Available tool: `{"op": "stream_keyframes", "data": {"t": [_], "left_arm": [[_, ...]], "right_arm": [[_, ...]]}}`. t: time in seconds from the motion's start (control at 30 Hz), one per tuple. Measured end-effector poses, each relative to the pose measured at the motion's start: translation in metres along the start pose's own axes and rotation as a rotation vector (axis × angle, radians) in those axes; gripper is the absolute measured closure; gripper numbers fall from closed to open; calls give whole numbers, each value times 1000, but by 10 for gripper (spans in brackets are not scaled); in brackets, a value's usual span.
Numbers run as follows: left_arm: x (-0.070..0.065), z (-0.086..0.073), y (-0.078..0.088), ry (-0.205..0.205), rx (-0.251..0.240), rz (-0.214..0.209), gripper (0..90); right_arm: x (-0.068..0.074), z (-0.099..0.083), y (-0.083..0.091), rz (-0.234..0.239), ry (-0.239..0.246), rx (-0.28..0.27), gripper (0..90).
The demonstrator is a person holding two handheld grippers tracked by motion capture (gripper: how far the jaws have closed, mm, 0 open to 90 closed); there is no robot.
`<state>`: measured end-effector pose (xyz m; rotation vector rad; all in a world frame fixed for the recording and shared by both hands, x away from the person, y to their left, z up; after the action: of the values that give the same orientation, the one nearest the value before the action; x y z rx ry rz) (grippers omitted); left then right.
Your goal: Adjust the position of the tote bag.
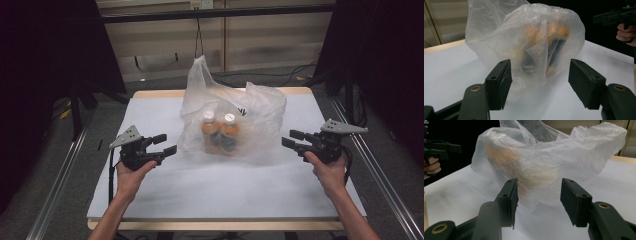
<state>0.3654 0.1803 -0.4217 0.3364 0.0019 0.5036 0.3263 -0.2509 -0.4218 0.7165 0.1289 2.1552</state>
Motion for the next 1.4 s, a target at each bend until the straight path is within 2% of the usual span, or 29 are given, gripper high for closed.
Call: {"op": "stream_keyframes", "data": {"t": [0.1, 0.13, 0.33, 0.4, 0.53, 0.6, 0.63, 0.77, 0.8, 0.83, 1.07, 1.13, 1.17, 1.23, 1.3, 1.33, 1.4], "left_arm": [[5, 8, -3, -9, -13, -4, 370], [10, 13, -7, -15, -6, -2, 380], [23, 25, -18, -25, -3, -10, 422], [25, 28, -21, -20, -6, -16, 434], [33, 39, -28, -29, 1, -23, 478], [36, 46, -33, -19, -21, -47, 479], [38, 49, -35, -23, -15, -51, 478], [48, 60, -41, -30, -15, -43, 468], [54, 67, -44, -31, -19, -32, 464], [54, 67, -44, -31, -19, -32, 458], [73, 88, -58, -34, -32, -32, 422], [78, 90, -63, -30, -35, -19, 404], [80, 90, -66, -27, -27, -12, 404], [85, 89, -72, -6, -31, -14, 362], [91, 89, -77, 7, -39, -9, 354], [94, 88, -81, 32, -46, -16, 344], [96, 87, -83, 35, -44, -10, 342]], "right_arm": [[1, 10, -5, 12, 8, 6, 530], [3, 16, -6, 24, 8, 5, 572], [3, 37, -14, 28, 27, 17, 605], [2, 39, -16, 28, 27, 23, 610], [4, 51, -28, 28, 42, 49, 646], [5, 60, -34, 30, 51, 57, 645], [6, 65, -38, 30, 55, 61, 636], [8, 79, -49, 25, 72, 84, 628], [7, 88, -55, 23, 72, 90, 628], [7, 88, -55, 23, 72, 90, 628], [-14, 117, -76, -59, 83, 117, 641], [-26, 121, -85, -79, 67, 123, 661], [-26, 121, -85, -79, 67, 123, 661], [-36, 121, -92, -88, 59, 132, 704], [-44, 120, -98, -118, 52, 145, 709], [-50, 117, -102, -128, 49, 162, 717], [-53, 116, -104, -137, 50, 166, 712]]}}
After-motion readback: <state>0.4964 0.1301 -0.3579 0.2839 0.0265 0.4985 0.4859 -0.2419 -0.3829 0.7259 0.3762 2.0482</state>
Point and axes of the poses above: each handheld gripper's, and its own axes: y roughly backward along the jaws, z roughly out of its top, x roughly to its left, the point moved 6 cm from there along -y, roughly forward along the jaws, and after that the axes turned 14 degrees about -y, right-handed, at the moved point
